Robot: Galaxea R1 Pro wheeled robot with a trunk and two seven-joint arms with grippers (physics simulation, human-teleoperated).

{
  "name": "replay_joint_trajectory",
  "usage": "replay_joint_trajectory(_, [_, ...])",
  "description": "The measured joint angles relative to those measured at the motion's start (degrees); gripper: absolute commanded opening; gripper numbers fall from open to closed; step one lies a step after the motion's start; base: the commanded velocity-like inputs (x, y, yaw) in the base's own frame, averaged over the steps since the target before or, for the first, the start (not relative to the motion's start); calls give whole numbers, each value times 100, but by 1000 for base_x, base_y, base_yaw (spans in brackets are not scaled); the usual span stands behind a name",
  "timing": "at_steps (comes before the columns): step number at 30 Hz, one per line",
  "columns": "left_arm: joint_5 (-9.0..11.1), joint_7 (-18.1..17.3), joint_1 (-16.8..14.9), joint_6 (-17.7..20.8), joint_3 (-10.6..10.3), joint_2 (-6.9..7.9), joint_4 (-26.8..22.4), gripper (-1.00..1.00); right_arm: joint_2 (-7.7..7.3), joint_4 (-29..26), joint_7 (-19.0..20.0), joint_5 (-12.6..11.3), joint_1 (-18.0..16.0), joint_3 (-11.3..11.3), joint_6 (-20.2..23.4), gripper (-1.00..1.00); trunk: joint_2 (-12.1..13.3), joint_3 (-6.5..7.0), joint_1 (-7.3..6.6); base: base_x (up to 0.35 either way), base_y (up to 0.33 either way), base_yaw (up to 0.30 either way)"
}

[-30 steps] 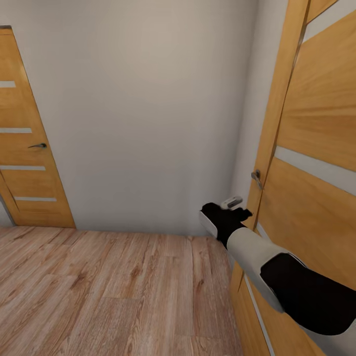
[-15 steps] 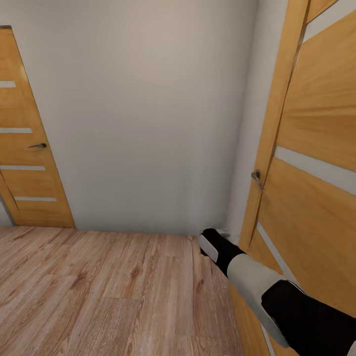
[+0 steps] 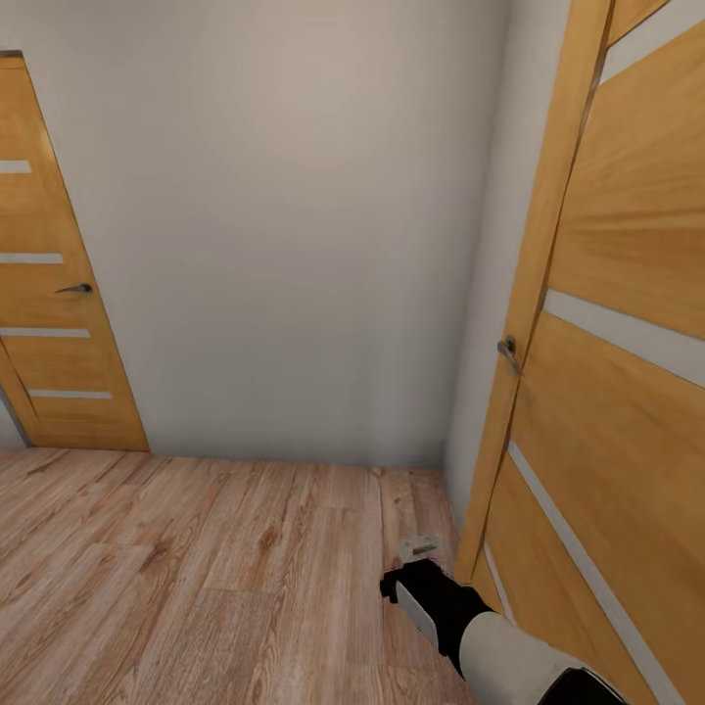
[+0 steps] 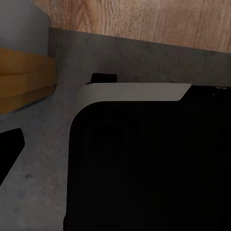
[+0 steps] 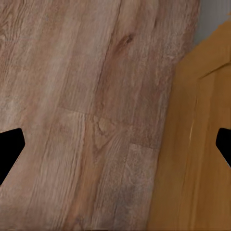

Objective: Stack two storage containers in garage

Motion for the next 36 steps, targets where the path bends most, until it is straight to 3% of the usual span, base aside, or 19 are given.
replay_joint_trajectory(4, [0, -3, 0, 0, 0, 0, 0, 100, 0, 60, 375, 114, 15, -2, -81, 100, 0, 0, 0, 0, 0, 0])
replay_joint_trajectory(12, [7, -12, 0, 0, 0, 0, 0, 100, 0, 207, 481, 130, -2, -4, -290, 100, 0, 0, 0, 0, 0, 0])
replay_joint_trajectory(25, [8, -13, 0, -1, 0, 0, 0, 100, 0, 995, 1273, 122, -5, 0, -695, 100, 0, 0, 0, 0, 0, 0])
replay_joint_trajectory(36, [8, -6, 0, -1, 0, 0, 6, 100, 0, 1284, 1368, 164, -5, -8, -897, 100, 0, 0, 0, 0, 0, 0])
